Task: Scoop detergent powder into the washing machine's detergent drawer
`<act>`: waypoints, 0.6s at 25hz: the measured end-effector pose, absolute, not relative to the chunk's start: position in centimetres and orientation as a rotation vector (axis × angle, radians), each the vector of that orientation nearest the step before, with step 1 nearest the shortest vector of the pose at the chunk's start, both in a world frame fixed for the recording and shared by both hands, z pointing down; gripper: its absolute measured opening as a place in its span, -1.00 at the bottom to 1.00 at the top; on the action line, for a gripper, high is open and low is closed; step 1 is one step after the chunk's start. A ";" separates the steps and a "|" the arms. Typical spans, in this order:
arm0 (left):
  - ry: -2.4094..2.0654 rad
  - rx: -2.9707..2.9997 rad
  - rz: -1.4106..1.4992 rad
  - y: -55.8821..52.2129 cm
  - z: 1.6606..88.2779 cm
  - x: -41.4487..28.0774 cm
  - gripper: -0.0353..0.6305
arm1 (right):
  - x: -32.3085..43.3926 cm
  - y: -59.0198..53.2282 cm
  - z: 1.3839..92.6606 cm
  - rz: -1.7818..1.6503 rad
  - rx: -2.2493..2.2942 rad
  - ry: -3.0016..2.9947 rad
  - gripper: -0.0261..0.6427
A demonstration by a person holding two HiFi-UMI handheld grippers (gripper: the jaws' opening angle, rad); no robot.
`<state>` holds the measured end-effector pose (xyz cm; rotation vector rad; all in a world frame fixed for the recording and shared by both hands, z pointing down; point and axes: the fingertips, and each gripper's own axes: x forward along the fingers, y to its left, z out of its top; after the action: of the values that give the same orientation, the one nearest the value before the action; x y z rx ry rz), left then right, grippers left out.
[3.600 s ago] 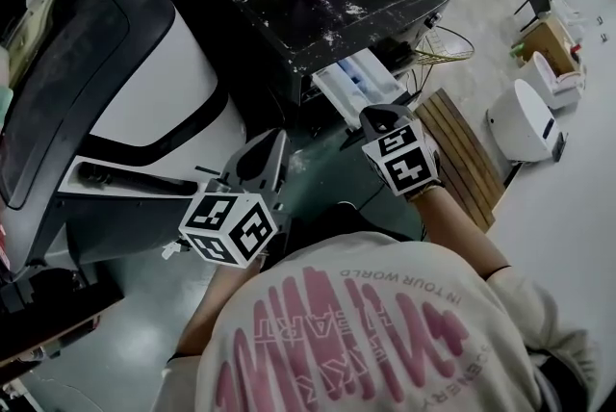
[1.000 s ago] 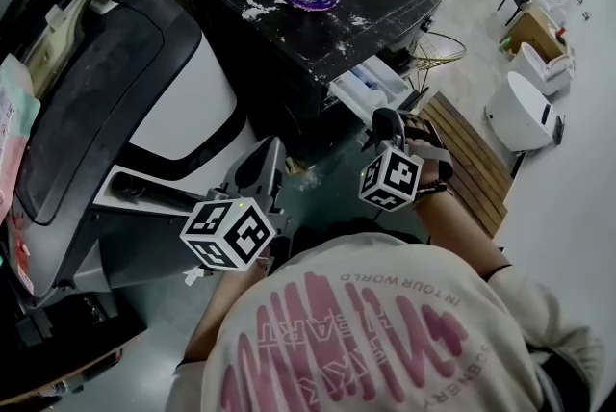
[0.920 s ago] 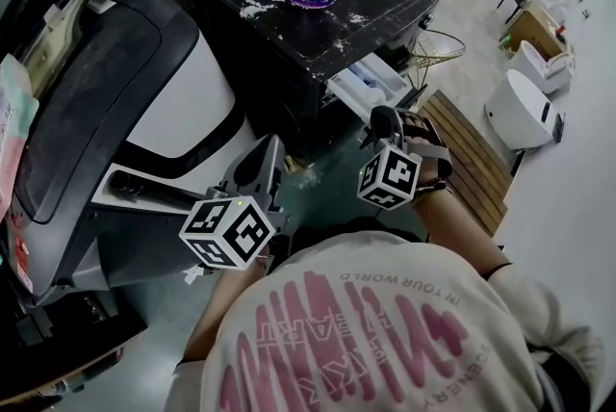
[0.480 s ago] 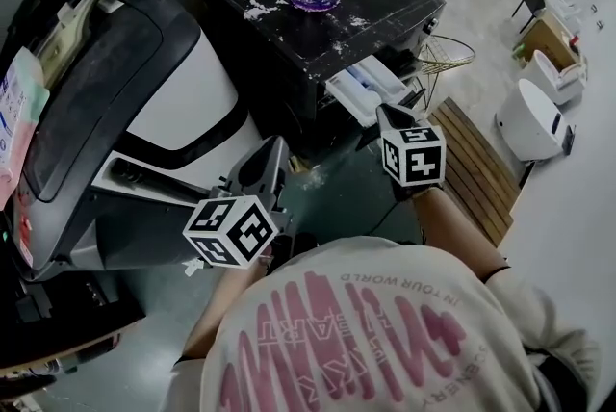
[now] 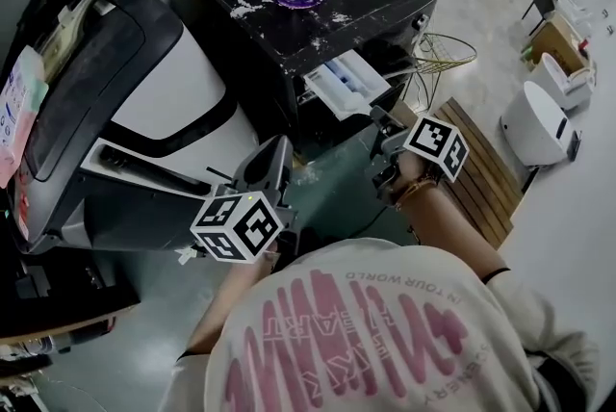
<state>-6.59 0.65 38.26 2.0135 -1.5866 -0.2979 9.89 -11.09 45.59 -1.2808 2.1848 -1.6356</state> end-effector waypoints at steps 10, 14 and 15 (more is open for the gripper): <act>-1.693 2.007 -0.286 0.6 37.2 -2.3 -0.89 | 11.1 -9.4 40.9 -1.499 -1.085 2.269 -0.92; -1.766 2.000 -0.272 0.7 36.7 -1.8 -0.89 | 11.7 -9.2 39.6 -1.334 -1.121 2.409 -0.92; -1.774 1.997 -0.272 0.7 36.7 -1.7 -0.89 | 11.9 -9.1 39.4 -1.303 -1.133 2.432 -0.92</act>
<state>-1.68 0.74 36.68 1.9972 -1.7736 -0.2715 11.91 -9.14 39.41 -1.1331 2.4321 -1.3033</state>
